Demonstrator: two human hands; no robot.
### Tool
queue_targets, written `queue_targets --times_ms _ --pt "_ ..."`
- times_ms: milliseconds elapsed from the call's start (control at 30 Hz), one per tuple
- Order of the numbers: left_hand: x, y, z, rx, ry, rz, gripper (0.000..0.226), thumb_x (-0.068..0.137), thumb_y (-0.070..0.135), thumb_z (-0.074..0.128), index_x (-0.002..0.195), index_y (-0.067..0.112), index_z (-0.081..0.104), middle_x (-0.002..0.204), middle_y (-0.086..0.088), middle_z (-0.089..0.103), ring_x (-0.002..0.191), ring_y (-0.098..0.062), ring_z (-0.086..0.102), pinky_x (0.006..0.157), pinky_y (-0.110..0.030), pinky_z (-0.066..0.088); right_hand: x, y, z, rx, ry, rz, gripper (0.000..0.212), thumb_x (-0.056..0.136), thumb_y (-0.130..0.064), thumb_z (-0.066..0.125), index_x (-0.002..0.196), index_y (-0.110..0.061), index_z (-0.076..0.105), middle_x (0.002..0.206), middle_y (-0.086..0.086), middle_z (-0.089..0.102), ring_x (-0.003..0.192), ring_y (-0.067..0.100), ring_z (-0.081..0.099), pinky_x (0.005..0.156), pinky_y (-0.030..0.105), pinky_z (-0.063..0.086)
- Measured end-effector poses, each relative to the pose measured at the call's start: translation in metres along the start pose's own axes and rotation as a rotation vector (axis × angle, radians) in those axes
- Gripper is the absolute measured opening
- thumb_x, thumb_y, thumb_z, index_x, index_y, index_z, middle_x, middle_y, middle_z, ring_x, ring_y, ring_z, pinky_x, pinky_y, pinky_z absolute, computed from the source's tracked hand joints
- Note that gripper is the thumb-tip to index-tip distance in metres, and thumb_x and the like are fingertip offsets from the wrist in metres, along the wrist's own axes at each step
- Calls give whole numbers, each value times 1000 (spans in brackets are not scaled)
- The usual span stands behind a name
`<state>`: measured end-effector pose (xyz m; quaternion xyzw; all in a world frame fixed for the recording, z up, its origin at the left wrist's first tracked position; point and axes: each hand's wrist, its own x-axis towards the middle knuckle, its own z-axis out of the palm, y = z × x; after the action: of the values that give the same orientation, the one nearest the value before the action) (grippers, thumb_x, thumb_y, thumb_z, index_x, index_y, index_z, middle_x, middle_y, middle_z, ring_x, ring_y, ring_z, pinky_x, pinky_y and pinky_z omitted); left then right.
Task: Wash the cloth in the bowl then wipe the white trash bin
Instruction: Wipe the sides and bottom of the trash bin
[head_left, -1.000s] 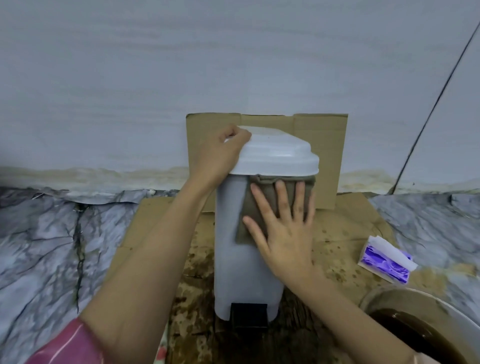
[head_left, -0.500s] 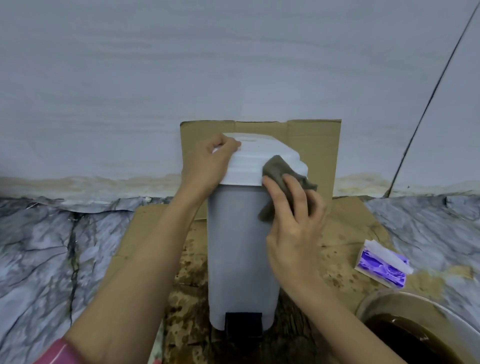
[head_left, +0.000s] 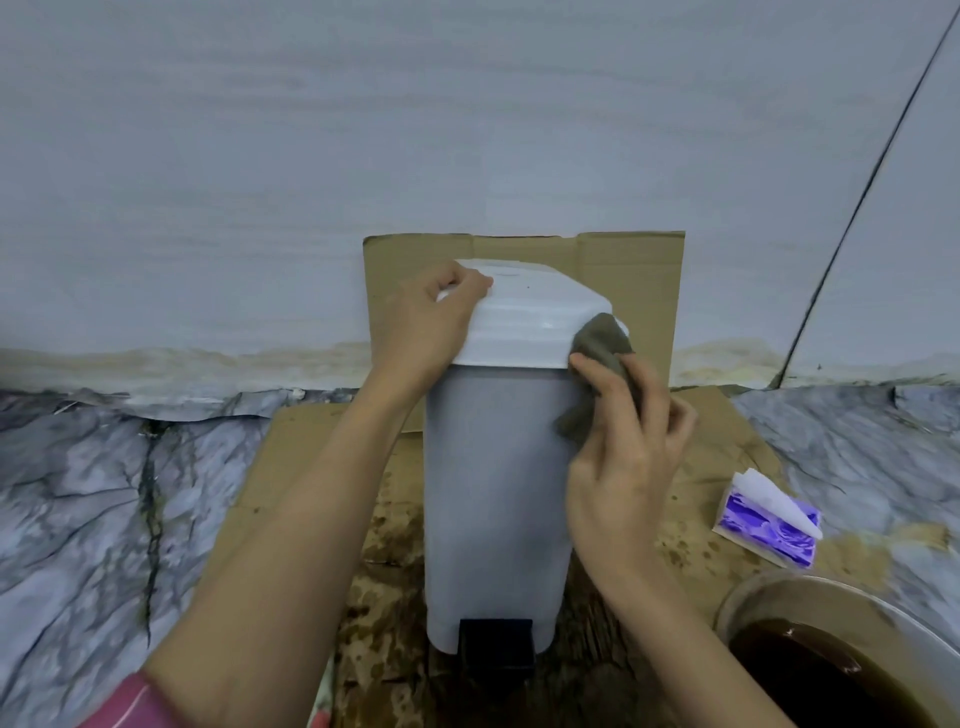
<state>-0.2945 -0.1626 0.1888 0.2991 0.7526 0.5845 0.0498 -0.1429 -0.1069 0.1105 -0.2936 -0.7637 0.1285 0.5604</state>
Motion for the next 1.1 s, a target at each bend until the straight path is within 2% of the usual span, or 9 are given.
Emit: queue_targets --times_ms 133,233,433,500,600,700,800,867,1100 --pt "-7 -4 -2 -25 -4 17 20 86 43 56 82 31 72 93 23 65 93 -1 57 81 -26 42 35 -3 -7 128 -52 74 40 92 -4 41 120 -23 62 125 -5 55 97 18 33 83 10 25" --pt "-9 -6 -4 -30 17 10 27 84 46 47 86 38 72 107 25 63 106 -4 55 91 -29 41 50 -15 -12 71 -151 -67 36 88 -8 45 113 -21 67 112 -6 65 87 22 38 77 24 29" --pt "-5 0 0 -11 10 19 38 93 36 33 90 33 71 94 24 61 95 -1 56 85 -18 45 34 -54 -1 -47 -308 -302 34 79 -8 52 107 -19 67 101 -3 68 84 22 37 70 38 36" --pt "-5 -3 -4 -10 34 15 42 83 44 29 84 38 71 100 21 64 104 -9 58 93 -34 46 42 -56 -7 155 -409 -217 31 86 -9 52 109 -23 67 105 -9 67 90 18 37 79 34 38" --pt "-8 -2 -2 4 36 11 39 80 45 28 77 44 67 95 23 63 101 -11 55 88 -32 43 72 -51 -19 478 -382 -17 34 93 -10 48 116 -28 64 111 -18 64 108 13 46 95 19 35" --pt "-8 -1 1 -15 20 13 38 91 40 32 84 41 69 106 21 61 104 -9 52 87 -28 39 108 -43 -5 253 -360 25 36 99 -17 36 132 -19 51 127 -1 59 119 28 48 104 42 35" --pt "-5 -4 -1 0 26 -15 39 94 38 32 89 40 71 114 19 61 107 -11 52 90 -31 40 131 -34 19 -244 -785 155 52 98 -50 23 129 -22 53 131 7 55 124 32 44 108 50 25" --pt "-4 -4 -2 -4 40 -39 39 90 41 32 85 42 71 112 17 63 106 -14 54 94 -34 42 136 -31 27 -219 -914 166 63 92 -65 22 119 -23 60 120 3 62 115 26 53 105 46 34" --pt "-6 -1 -2 9 71 -59 44 80 45 29 87 39 72 107 17 65 103 -15 56 95 -37 43 110 -22 19 63 -670 -125 43 95 -55 34 103 -32 69 97 -10 70 93 14 60 83 35 48"
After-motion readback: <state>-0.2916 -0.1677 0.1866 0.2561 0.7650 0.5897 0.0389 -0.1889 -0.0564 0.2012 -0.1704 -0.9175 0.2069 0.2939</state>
